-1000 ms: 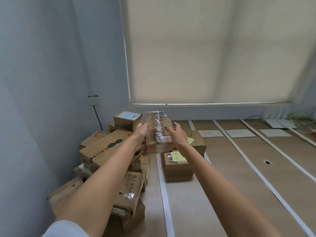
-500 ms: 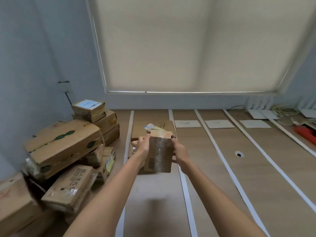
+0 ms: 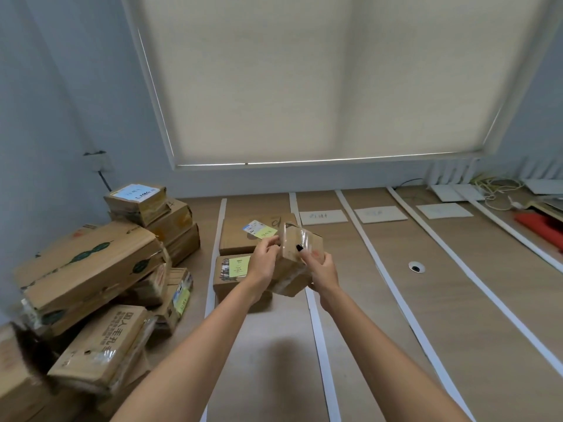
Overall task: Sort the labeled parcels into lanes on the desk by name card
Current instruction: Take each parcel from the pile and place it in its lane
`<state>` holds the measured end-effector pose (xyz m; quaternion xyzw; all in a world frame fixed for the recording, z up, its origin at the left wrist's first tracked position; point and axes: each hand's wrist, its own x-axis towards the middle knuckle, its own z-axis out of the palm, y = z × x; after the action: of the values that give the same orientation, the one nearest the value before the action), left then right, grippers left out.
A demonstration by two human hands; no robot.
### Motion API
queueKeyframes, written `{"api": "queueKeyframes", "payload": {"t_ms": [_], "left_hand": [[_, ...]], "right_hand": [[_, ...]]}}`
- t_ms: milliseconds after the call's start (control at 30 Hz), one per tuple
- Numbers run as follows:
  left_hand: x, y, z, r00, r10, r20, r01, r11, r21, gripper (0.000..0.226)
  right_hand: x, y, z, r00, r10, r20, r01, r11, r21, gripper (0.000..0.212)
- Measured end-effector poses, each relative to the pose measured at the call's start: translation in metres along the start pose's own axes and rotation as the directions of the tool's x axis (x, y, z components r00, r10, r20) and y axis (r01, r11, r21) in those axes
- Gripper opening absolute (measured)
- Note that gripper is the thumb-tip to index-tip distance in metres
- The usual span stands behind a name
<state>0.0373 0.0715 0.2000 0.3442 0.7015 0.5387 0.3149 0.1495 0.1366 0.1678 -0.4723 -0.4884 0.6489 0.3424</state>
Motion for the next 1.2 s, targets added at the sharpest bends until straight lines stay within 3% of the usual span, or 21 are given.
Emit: {"api": "queueKeyframes", "payload": {"t_ms": [133, 333, 433, 533, 600, 667, 767, 867, 967, 1100, 1200], "left_hand": [[0.002, 0.005, -0.002, 0.99, 0.126, 0.055, -0.134, 0.973, 0.187, 0.04], [0.007, -0.002, -0.014, 0.984, 0.145, 0.104, -0.161, 0.972, 0.173, 0.039], [0.011, -0.007, -0.021, 0.987, 0.16, 0.019, -0.16, 0.961, 0.224, 0.048], [0.019, -0.014, -0.037, 0.99, 0.015, -0.144, 0.033, 0.946, 0.322, 0.087], [0.023, -0.019, -0.05, 0.971, -0.194, -0.143, 0.226, 0.939, 0.26, 0.113], [0.027, -0.025, -0.06, 0.936, -0.343, -0.076, 0.351, 0.924, 0.154, 0.122], [0.026, -0.028, -0.065, 0.919, -0.395, -0.017, 0.395, 0.919, -0.006, 0.12], [0.028, -0.032, -0.067, 0.948, -0.304, -0.096, 0.302, 0.952, -0.042, 0.106], [0.031, -0.033, -0.071, 0.961, -0.229, -0.155, 0.221, 0.973, -0.068, 0.084], [0.033, -0.032, -0.073, 0.977, -0.149, -0.155, 0.13, 0.983, -0.126, 0.06], [0.034, -0.029, -0.076, 0.98, -0.093, -0.175, 0.066, 0.986, -0.154, 0.042]], "right_hand": [[-0.002, 0.001, -0.006, 0.998, 0.048, 0.028, -0.048, 0.999, 0.015, 0.093], [0.005, -0.001, -0.004, 0.994, 0.097, 0.047, -0.089, 0.985, -0.146, 0.102], [0.004, -0.002, -0.003, 0.988, 0.108, 0.108, -0.089, 0.982, -0.169, 0.108], [0.005, -0.003, 0.002, 0.978, 0.104, 0.183, -0.074, 0.984, -0.165, 0.107], [0.005, -0.003, 0.007, 0.973, 0.086, 0.215, -0.052, 0.986, -0.157, 0.101], [0.005, -0.004, 0.014, 0.969, 0.066, 0.24, -0.023, 0.984, -0.176, 0.099], [0.004, -0.008, 0.026, 0.964, 0.062, 0.257, 0.001, 0.972, -0.237, 0.102], [0.007, -0.012, 0.035, 0.966, 0.066, 0.248, 0.013, 0.953, -0.302, 0.107], [0.011, -0.014, 0.038, 0.96, 0.078, 0.269, 0.016, 0.943, -0.331, 0.087], [0.017, -0.008, 0.039, 0.959, 0.089, 0.27, -0.022, 0.97, -0.24, 0.05], [0.017, -0.004, 0.037, 0.964, 0.013, 0.265, 0.033, 0.985, -0.166, 0.038]]}}
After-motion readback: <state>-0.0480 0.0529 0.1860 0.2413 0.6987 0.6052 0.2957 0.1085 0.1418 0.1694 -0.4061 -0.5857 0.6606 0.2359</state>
